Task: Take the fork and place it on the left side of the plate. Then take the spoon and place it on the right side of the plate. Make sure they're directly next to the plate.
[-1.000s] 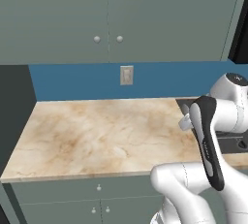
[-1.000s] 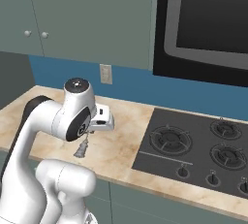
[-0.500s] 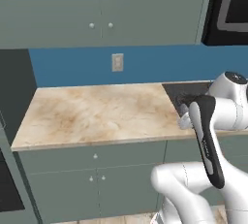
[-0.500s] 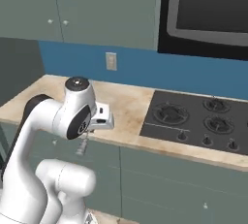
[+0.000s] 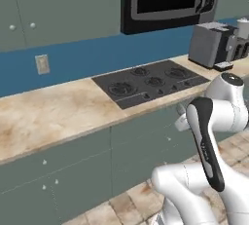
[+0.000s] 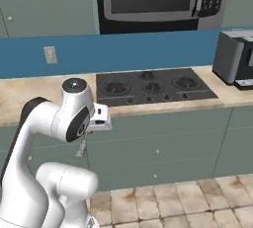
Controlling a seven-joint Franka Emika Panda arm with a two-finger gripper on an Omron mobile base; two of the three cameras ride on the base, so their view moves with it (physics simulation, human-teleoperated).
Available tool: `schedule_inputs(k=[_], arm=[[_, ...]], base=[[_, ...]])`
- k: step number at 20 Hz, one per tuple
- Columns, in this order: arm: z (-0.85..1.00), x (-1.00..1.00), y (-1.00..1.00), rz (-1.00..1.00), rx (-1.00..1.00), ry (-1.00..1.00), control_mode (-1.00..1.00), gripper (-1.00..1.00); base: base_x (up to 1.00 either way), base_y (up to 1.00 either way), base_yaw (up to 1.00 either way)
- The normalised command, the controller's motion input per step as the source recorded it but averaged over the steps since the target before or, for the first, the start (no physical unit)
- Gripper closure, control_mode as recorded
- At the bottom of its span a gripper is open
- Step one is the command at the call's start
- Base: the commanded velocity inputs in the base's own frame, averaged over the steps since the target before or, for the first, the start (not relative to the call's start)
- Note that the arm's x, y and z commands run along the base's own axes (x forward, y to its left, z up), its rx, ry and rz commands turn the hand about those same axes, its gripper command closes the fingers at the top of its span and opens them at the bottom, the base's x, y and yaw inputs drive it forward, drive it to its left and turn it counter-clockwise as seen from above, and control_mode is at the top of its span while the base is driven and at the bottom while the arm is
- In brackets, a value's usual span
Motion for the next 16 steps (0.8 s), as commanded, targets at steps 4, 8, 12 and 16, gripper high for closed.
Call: schedule_inputs(k=[4, 8, 12, 16], arm=[[0.0, 0.0, 0.0, 0.0, 0.0, 0.0, 1.0, 1.0], [0.0, 0.0, 0.0, 0.0, 0.0, 0.0, 1.0, 1.0], [0.0, 0.0, 0.0, 0.0, 0.0, 0.0, 1.0, 1.0], [0.0, 0.0, 0.0, 0.0, 0.0, 0.0, 1.0, 1.0]], base=[[0.0, 0.01, -0.88], [0.0, 0.0, -0.91], [0.0, 0.0, -0.92], [0.0, 0.0, -0.92]])
